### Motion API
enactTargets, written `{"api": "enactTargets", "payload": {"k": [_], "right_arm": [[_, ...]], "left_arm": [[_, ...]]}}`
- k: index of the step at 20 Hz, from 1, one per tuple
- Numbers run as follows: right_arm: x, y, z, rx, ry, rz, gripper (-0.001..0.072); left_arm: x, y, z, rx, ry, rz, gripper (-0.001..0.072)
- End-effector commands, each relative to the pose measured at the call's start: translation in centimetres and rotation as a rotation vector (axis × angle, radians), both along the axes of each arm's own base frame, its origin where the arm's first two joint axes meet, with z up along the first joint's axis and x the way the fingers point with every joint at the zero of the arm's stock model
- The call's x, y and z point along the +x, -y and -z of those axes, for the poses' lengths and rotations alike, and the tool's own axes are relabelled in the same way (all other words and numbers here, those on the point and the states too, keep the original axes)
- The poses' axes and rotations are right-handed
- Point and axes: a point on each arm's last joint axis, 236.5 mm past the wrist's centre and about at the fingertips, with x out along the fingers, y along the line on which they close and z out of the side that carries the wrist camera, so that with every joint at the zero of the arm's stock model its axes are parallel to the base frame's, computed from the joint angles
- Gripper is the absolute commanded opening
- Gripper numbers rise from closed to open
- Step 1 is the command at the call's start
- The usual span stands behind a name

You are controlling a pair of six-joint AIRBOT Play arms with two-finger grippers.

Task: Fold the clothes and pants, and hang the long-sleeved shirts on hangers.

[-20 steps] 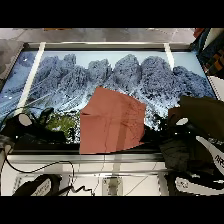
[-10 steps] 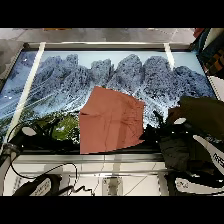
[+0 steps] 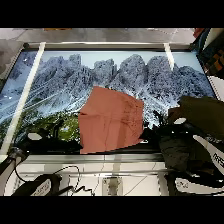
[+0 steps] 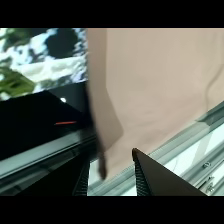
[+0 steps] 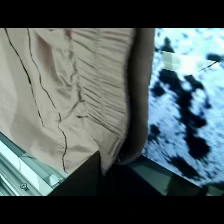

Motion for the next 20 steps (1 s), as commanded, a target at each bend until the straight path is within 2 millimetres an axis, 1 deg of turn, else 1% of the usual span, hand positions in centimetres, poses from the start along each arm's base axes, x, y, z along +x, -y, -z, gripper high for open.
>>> {"api": "enactTargets", "payload": {"k": [1, 3, 4, 5, 6, 7, 9, 10, 11, 12, 13, 14, 15, 16, 17, 18, 19, 20], "right_arm": [[0.3, -0.1, -0.1, 0.003, 0.005, 0.011, 0.002], [0.5, -0.2, -0.4, 0.009, 0.011, 0.008, 0.0019], [0.7, -0.3, -0.8, 0.015, 0.019, 0.001, 0.002], [1.0, -0.4, -1.4, 0.022, 0.034, -0.007, 0.0019], [1.4, -0.4, -2.2, 0.026, 0.056, -0.015, 0.0019], [2.0, -0.4, -3.1, 0.024, 0.091, -0.021, 0.0018], [3.5, -0.3, -5.6, 0.02, 0.185, -0.026, 0.0018], [4.2, -0.4, -7.4, 0.02, 0.247, -0.035, 0.0019], [4.8, -0.5, -9.5, 0.023, 0.313, -0.051, 0.0019], [5.2, -0.8, -12.1, 0.026, 0.409, -0.097, 0.0019], [5.4, -1.4, -15.1, 0.027, 0.506, -0.139, 0.0019], [5.6, -2.0, -18.0, 0.021, 0.602, -0.165, 0.0019], [5.6, -2.8, -21.4, 0.016, 0.713, -0.191, 0.0019], [5.4, -3.6, -24.8, 0.015, 0.818, -0.213, 0.0019], [5.0, -4.3, -28.6, 0.014, 0.933, -0.226, 0.0019], [4.4, -4.8, -32.2, 0.02, 1.031, -0.231, 0.002], [3.4, -5.2, -35.9, 0.033, 1.121, -0.218, 0.002], [2.4, -5.4, -39.5, 0.059, 1.18, -0.174, 0.002]], "left_arm": [[0.3, 1.1, 1.0, 0.059, 0.067, 0.067, 0.0324], [0.4, 1.8, 1.3, 0.084, 0.09, 0.092, 0.0325], [0.3, 2.0, 1.4, 0.088, 0.097, 0.105, 0.0311], [0.3, 2.1, 1.3, 0.085, 0.096, 0.11, 0.018], [0.2, 2.2, 1.1, 0.078, 0.093, 0.117, 0.0006], [0.4, 2.3, 0.8, 0.072, 0.095, 0.119, 0.0005], [2.1, 2.5, -0.9, 0.049, 0.128, 0.126, 0.0005], [3.7, 2.5, -2.4, 0.037, 0.163, 0.124, 0.0005], [5.8, 2.4, -4.3, 0.028, 0.216, 0.121, 0.0005], [7.9, 2.3, -6.4, 0.021, 0.274, 0.117, 0.0006], [10.0, 2.0, -9.0, 0.018, 0.345, 0.115, 0.0006], [12.3, 1.6, -12.4, 0.019, 0.434, 0.111, 0.0005], [14.2, 1.1, -15.9, 0.022, 0.524, 0.106, 0.0006], [15.8, 0.6, -20.3, 0.027, 0.634, 0.095, 0.0006], [17.0, 0.1, -24.9, 0.034, 0.749, 0.077, 0.0005], [17.5, -0.3, -29.3, 0.04, 0.862, 0.056, 0.0005], [17.4, -0.7, -33.7, 0.042, 0.969, 0.035, 0.0005], [16.5, -1.0, -38.0, 0.051, 1.077, 0.019, 0.0005]]}}
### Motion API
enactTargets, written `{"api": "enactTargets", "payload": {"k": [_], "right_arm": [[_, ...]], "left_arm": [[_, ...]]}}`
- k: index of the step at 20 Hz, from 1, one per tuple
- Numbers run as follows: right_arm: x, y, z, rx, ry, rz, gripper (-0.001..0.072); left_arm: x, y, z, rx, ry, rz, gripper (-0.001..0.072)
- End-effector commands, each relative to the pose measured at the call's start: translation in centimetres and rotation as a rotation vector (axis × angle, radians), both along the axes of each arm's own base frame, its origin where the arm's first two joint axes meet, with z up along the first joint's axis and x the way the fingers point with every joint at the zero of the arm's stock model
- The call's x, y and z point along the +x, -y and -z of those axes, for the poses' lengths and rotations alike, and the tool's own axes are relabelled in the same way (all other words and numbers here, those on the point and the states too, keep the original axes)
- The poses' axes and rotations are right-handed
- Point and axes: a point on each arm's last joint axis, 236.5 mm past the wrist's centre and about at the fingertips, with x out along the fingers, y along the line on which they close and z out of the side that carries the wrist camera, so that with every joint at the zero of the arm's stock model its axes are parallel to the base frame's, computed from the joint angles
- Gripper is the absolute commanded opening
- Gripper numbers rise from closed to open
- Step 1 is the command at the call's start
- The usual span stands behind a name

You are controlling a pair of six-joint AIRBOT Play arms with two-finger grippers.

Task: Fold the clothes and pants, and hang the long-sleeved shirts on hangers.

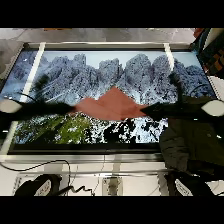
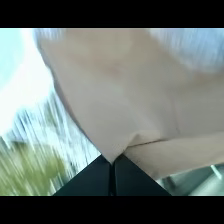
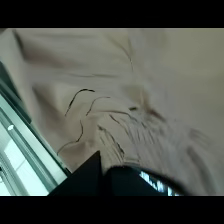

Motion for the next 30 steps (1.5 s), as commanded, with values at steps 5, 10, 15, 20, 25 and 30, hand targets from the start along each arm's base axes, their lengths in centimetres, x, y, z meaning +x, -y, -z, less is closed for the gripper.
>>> {"api": "enactTargets", "payload": {"k": [5, 10, 15, 20, 25, 30], "right_arm": [[-9.7, -1.7, -20.0, 0.363, 0.22, 0.045, 0.002], [-11.3, -3.0, -17.1, 0.435, -0.062, 0.035, 0.0019], [-3.2, -5.2, -6.4, 0.425, -0.266, 0.226, 0.002], [8.1, -4.7, 5.1, 0.365, -0.346, 0.53, 0.002], [12.7, -2.4, 13.5, 0.281, -0.422, 0.685, 0.002], [7.7, 2.7, 19.5, -0.068, -0.584, 0.561, 0.002]], "left_arm": [[-9.9, 0.1, -23.4, 0.023, 0.66, -0.055, 0.0005], [-13.9, -0.6, -24.3, -0.014, 0.647, -0.171, 0.0005], [-6.5, -3.1, -14.0, -0.071, 0.338, -0.277, 0.0005], [3.0, -6.1, 2.5, -0.077, -0.018, -0.406, 0.0005], [4.3, -2.8, 11.5, -0.163, -0.304, -0.317, 0.0005], [-2.2, -0.5, 14.3, -0.073, -0.514, -0.084, 0.0005]]}}
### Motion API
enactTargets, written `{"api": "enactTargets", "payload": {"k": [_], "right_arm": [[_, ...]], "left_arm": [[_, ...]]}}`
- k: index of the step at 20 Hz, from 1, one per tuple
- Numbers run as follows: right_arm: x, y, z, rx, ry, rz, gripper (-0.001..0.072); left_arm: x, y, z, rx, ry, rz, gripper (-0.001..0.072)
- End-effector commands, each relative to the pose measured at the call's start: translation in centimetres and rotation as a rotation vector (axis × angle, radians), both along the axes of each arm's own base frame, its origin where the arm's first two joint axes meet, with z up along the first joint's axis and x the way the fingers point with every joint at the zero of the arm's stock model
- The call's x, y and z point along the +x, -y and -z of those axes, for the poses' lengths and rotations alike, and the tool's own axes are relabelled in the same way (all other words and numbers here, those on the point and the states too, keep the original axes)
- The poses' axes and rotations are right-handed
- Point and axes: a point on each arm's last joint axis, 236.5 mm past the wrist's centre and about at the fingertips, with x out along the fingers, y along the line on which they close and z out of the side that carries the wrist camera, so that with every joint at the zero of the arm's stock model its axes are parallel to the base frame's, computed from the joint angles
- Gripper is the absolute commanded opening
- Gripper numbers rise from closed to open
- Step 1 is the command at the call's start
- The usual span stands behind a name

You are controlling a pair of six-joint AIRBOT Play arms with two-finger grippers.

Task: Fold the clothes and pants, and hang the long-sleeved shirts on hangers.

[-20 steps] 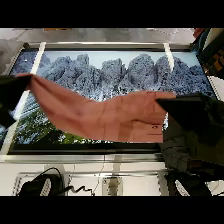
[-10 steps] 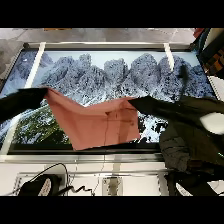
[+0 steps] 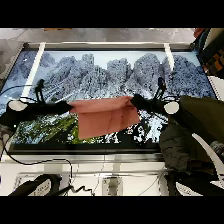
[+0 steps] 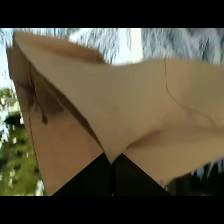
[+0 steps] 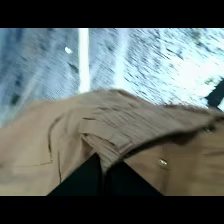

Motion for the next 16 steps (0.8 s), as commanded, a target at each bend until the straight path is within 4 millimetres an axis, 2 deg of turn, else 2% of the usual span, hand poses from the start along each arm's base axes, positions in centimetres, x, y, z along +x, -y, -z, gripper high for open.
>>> {"api": "enactTargets", "payload": {"k": [1, 3, 5, 6, 7, 8, 9, 11, 12, 16], "right_arm": [[-4.5, 4.7, 5.4, -0.215, -0.209, -0.155, 0.002], [-8.0, 7.2, 7.2, -0.306, -0.35, -0.235, 0.002], [-10.1, 8.3, 7.8, -0.359, -0.413, -0.307, 0.0042], [-10.3, 8.3, 7.8, -0.376, -0.399, -0.347, 0.0156], [-10.0, 8.3, 7.8, -0.382, -0.385, -0.35, 0.0365], [-9.2, 8.4, 7.8, -0.388, -0.354, -0.331, 0.0486], [-8.0, 8.5, 7.6, -0.393, -0.313, -0.305, 0.049], [-5.6, 8.9, 7.3, -0.377, -0.257, -0.199, 0.0503], [-5.1, 9.2, 7.7, -0.357, -0.269, -0.159, 0.0503], [-5.7, 10.5, 11.3, -0.136, -0.469, -0.068, 0.0506]], "left_arm": [[-4.7, 2.1, 2.1, -0.017, -0.156, 0.177, 0.0005], [-6.8, 3.6, 2.7, -0.028, -0.207, 0.247, 0.0005], [-7.8, 4.1, 4.0, 0.009, -0.222, 0.277, 0.0015], [-7.8, 4.1, 4.6, 0.037, -0.217, 0.279, 0.003], [-7.7, 4.2, 5.1, 0.05, -0.218, 0.283, 0.0165], [-7.5, 4.4, 5.4, 0.053, -0.217, 0.282, 0.0489], [-7.2, 4.5, 5.7, 0.058, -0.214, 0.277, 0.071], [-7.2, 5.0, 5.9, 0.05, -0.218, 0.279, 0.07], [-7.3, 5.2, 6.0, 0.049, -0.219, 0.285, 0.07], [-7.4, 5.3, 6.0, 0.05, -0.219, 0.291, 0.0699]]}}
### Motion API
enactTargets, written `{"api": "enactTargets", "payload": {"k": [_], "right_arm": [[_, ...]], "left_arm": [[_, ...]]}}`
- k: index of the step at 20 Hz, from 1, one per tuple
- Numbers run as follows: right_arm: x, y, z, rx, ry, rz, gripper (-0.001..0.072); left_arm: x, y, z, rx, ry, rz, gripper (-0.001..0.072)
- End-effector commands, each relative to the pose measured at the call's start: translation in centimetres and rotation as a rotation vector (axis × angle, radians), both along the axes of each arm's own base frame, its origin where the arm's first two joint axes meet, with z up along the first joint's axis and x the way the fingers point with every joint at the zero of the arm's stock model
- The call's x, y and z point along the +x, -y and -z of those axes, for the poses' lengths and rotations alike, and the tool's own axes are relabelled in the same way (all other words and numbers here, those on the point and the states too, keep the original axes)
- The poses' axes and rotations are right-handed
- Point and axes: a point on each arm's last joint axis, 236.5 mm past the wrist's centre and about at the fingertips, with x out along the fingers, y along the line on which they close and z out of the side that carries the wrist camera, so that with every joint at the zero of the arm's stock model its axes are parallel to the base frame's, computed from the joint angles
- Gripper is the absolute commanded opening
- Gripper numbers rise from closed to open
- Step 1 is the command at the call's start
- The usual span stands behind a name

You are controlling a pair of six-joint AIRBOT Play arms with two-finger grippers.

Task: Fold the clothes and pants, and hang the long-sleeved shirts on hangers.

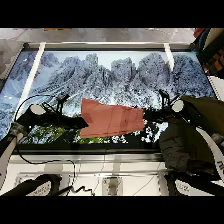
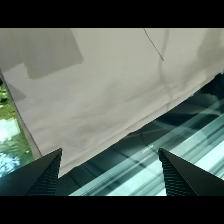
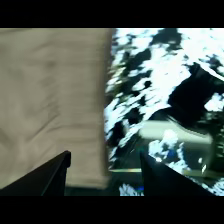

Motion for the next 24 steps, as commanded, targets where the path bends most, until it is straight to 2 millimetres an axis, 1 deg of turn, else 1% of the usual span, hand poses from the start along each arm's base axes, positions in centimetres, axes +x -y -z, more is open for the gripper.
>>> {"api": "enactTargets", "payload": {"k": [1, 2, 3, 4, 5, 7, 9, 11, 12, 13, 14, 15, 16, 17, 18, 19, 20, 21, 23, 24], "right_arm": [[0.4, 0.1, 1.7, 0.203, -0.099, 0.112, 0.0506], [0.8, -0.1, 1.7, 0.282, -0.1, 0.126, 0.0519], [1.4, -0.3, 1.9, 0.342, -0.095, 0.139, 0.055], [1.8, -0.4, 2.2, 0.378, -0.088, 0.136, 0.0565], [1.9, -0.8, 2.6, 0.399, -0.087, 0.114, 0.0568], [2.5, -1.7, 3.2, 0.421, -0.084, 0.084, 0.0621], [3.0, -3.2, 3.8, 0.419, -0.086, 0.038, 0.0619], [2.9, -5.3, 4.2, 0.415, -0.086, -0.041, 0.0606], [2.6, -6.5, 4.4, 0.412, -0.087, -0.086, 0.0584], [2.2, -7.7, 4.5, 0.407, -0.083, -0.136, 0.054], [1.8, -8.8, 4.5, 0.402, -0.073, -0.186, 0.0537], [1.6, -9.5, 4.3, 0.387, -0.052, -0.25, 0.0454], [2.0, -10.1, 3.7, 0.386, -0.034, -0.274, 0.0298], [2.7, -10.6, 2.7, 0.384, -0.003, -0.29, 0.0256], [3.9, -10.9, 1.3, 0.381, 0.044, -0.303, 0.018], [5.3, -11.0, -0.5, 0.379, 0.093, -0.304, 0.0123], [6.8, -10.8, -2.6, 0.369, 0.147, -0.296, 0.0101], [8.4, -10.1, -5.3, 0.34, 0.216, -0.291, 0.0021], [10.8, -7.9, -11.4, 0.254, 0.35, -0.268, 0.002], [11.8, -6.2, -15.2, 0.191, 0.43, -0.244, 0.0021]], "left_arm": [[0.0, 0.2, 0.2, 0.003, 0.001, 0.004, 0.07], [0.0, 0.2, 0.2, 0.003, 0.002, 0.004, 0.07], [0.2, 0.1, 0.2, 0.007, 0.007, 0.001, 0.07], [0.5, -0.1, 0.3, 0.016, 0.021, -0.009, 0.07], [1.1, -0.3, 0.4, 0.024, 0.039, -0.025, 0.07], [2.5, -0.8, 0.5, 0.042, 0.086, -0.065, 0.07], [4.3, -1.5, 0.5, 0.065, 0.146, -0.116, 0.0699], [6.2, -2.3, 0.3, 0.089, 0.209, -0.17, 0.0699], [7.0, -2.7, 0.2, 0.098, 0.236, -0.192, 0.0699], [7.6, -3.0, 0.1, 0.107, 0.26, -0.213, 0.0699], [8.0, -3.2, 0.0, 0.112, 0.274, -0.224, 0.0699], [8.2, -3.3, 0.0, 0.114, 0.279, -0.229, 0.0699], [8.2, -3.3, 0.0, 0.114, 0.279, -0.228, 0.0699], [8.2, -3.3, 0.0, 0.114, 0.279, -0.229, 0.0699], [8.2, -3.3, 0.0, 0.114, 0.279, -0.229, 0.0699], [8.1, -3.3, -0.1, 0.114, 0.279, -0.228, 0.0699], [8.0, -3.2, -0.1, 0.112, 0.276, -0.224, 0.0699], [8.0, -3.2, -0.3, 0.114, 0.283, -0.212, 0.0699], [8.1, -3.4, -1.5, 0.145, 0.337, -0.141, 0.0699], [8.4, -3.6, -2.6, 0.155, 0.366, -0.125, 0.0698]]}}
